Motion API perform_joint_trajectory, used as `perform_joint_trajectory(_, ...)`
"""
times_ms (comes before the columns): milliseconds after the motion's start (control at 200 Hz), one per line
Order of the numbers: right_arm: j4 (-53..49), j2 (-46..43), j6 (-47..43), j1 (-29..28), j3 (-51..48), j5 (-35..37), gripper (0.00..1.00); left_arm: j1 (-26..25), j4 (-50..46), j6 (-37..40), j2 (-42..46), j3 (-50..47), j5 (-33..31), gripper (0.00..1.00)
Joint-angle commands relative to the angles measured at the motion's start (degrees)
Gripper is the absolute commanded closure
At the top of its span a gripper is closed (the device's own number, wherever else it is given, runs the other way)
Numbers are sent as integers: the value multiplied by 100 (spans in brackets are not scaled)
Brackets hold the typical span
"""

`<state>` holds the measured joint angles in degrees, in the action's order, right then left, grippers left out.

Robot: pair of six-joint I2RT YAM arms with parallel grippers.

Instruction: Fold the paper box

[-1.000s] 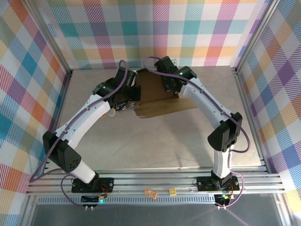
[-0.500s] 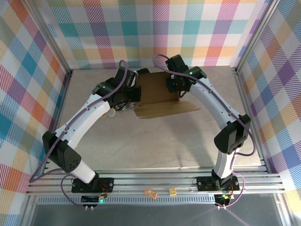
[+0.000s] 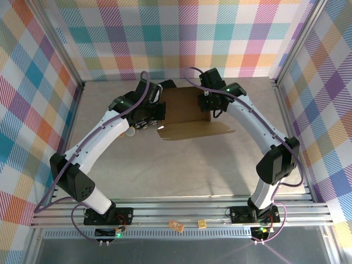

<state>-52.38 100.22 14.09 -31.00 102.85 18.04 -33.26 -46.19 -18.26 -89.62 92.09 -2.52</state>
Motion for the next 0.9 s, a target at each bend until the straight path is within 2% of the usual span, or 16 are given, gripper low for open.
perform_joint_trajectory(0,-29,178,-42,-2,150,340,86,-102,291,42,34,326,349,100)
perform_joint_trajectory(125,-266,335,-27,-75,317,952,100,-102,260,43,33,355,325,100)
perform_joint_trajectory(275,-620,544,-83,-283,574,1948,100,-93,261,42,24,363,322,100)
perform_joint_trajectory(390,-712,660,-217,-452,685,2381,100,-93,271,47,-15,384,329,100)
perform_joint_trajectory(510,-684,630,-241,-486,737,2292,100,-93,269,42,-57,423,349,100)
perform_joint_trajectory(545,-574,567,-293,-486,703,1899,100,-93,260,47,-70,439,349,100)
perform_joint_trajectory(660,-258,224,-325,-322,699,580,61,-85,179,42,-112,483,317,100)
perform_joint_trajectory(710,-201,106,-262,-178,778,-137,49,-76,110,42,-142,514,304,100)
perform_joint_trajectory(775,-232,30,-154,21,983,-865,42,-63,28,44,-191,546,304,100)
perform_joint_trajectory(895,-247,-107,-2,248,1172,-1583,33,-58,-2,43,-231,564,299,100)
